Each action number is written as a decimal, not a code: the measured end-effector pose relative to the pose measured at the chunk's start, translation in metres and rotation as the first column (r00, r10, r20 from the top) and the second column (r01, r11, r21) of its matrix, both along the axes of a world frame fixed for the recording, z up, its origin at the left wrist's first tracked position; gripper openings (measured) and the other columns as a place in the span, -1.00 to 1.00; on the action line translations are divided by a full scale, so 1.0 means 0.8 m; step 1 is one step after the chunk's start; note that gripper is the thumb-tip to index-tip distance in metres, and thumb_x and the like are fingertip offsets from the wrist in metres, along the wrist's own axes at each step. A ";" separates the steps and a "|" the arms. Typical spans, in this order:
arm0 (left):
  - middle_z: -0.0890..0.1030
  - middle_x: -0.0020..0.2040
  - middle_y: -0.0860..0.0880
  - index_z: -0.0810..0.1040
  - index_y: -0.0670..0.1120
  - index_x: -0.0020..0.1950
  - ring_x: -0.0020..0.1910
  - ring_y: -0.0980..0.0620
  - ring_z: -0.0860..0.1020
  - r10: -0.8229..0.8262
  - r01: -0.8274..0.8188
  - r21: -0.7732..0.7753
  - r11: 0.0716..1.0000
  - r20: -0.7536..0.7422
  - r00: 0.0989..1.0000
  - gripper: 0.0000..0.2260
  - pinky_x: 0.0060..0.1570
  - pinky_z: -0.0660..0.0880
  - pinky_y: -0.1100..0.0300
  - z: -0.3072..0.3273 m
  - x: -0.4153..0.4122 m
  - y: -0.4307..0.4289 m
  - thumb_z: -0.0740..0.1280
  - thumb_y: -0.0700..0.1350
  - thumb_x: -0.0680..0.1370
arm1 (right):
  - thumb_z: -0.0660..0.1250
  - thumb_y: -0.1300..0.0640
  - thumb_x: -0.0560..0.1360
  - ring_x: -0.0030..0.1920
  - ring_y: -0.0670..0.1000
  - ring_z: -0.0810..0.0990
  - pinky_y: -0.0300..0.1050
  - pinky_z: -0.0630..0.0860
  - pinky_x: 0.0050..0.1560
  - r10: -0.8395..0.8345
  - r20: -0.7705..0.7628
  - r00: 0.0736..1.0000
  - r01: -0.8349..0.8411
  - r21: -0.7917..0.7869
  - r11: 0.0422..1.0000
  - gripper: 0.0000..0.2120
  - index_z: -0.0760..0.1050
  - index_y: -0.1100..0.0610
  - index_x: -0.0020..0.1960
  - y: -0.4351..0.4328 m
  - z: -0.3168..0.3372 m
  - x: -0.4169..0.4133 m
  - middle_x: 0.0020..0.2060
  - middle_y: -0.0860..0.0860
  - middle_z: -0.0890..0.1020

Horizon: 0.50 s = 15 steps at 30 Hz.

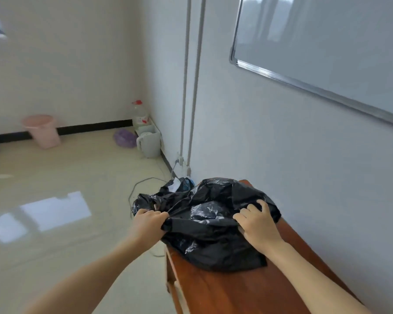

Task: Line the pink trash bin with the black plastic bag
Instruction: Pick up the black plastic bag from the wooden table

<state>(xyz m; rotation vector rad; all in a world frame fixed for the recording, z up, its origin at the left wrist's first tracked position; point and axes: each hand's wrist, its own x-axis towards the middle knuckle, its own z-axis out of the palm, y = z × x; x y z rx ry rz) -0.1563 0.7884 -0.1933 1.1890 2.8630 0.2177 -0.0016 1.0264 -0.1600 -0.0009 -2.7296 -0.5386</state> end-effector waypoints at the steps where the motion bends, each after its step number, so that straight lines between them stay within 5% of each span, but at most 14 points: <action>1: 0.66 0.01 -0.04 0.53 -0.07 0.06 0.09 -0.10 0.55 0.066 -0.066 0.040 0.997 0.004 0.998 -0.80 0.18 0.30 0.10 0.004 -0.006 -0.026 0.23 -0.18 0.47 | 0.59 0.19 0.00 -0.39 -0.03 0.59 0.00 0.55 0.01 0.052 -0.023 0.998 -0.053 -0.029 0.998 -0.70 0.59 0.00 -0.33 -0.013 -0.002 -0.020 -0.49 -0.10 0.59; 5: 0.67 0.01 -0.07 0.55 -0.09 0.04 0.06 -0.13 0.55 0.323 -0.322 0.069 0.944 -0.002 0.947 -0.81 0.10 0.31 0.14 0.021 -0.019 -0.136 0.24 -0.21 0.46 | 0.61 0.16 0.02 -0.37 -0.02 0.62 -0.02 0.57 -0.02 0.225 -0.080 0.971 -0.234 -0.151 0.960 -0.69 0.59 -0.01 -0.31 -0.088 -0.004 -0.095 -0.46 -0.10 0.64; 8: 0.65 0.03 -0.02 0.53 -0.07 0.02 0.07 -0.10 0.54 0.453 -0.451 0.056 0.891 -0.015 0.892 -0.82 0.03 0.29 0.14 0.031 -0.022 -0.214 0.23 -0.20 0.47 | 0.60 0.18 0.08 -0.35 -0.01 0.64 -0.08 0.30 0.02 0.347 -0.130 0.929 -0.369 -0.245 0.896 -0.70 0.59 0.01 -0.25 -0.151 0.002 -0.147 -0.42 -0.09 0.66; 12: 0.67 -0.03 -0.10 0.56 -0.15 -0.04 0.02 -0.16 0.55 0.594 -0.586 0.145 0.798 -0.020 0.804 -0.85 -0.35 0.18 0.27 0.047 -0.021 -0.309 0.24 -0.26 0.45 | 0.58 0.19 0.15 -0.32 -0.01 0.65 -0.14 0.23 -0.03 0.443 -0.160 0.882 -0.471 -0.346 0.812 -0.72 0.59 0.01 -0.21 -0.241 0.021 -0.207 -0.37 -0.10 0.69; 15: 0.66 -0.06 -0.10 0.51 -0.08 -0.15 0.00 -0.17 0.54 0.676 -0.664 0.174 0.727 -0.012 0.737 -0.91 -0.32 0.18 0.18 0.056 -0.026 -0.381 0.23 -0.23 0.45 | 0.55 0.22 0.18 -0.32 0.01 0.65 -0.14 0.23 -0.05 0.494 -0.210 0.843 -0.537 -0.369 0.759 -0.76 0.59 0.03 -0.21 -0.312 0.033 -0.249 -0.37 -0.08 0.70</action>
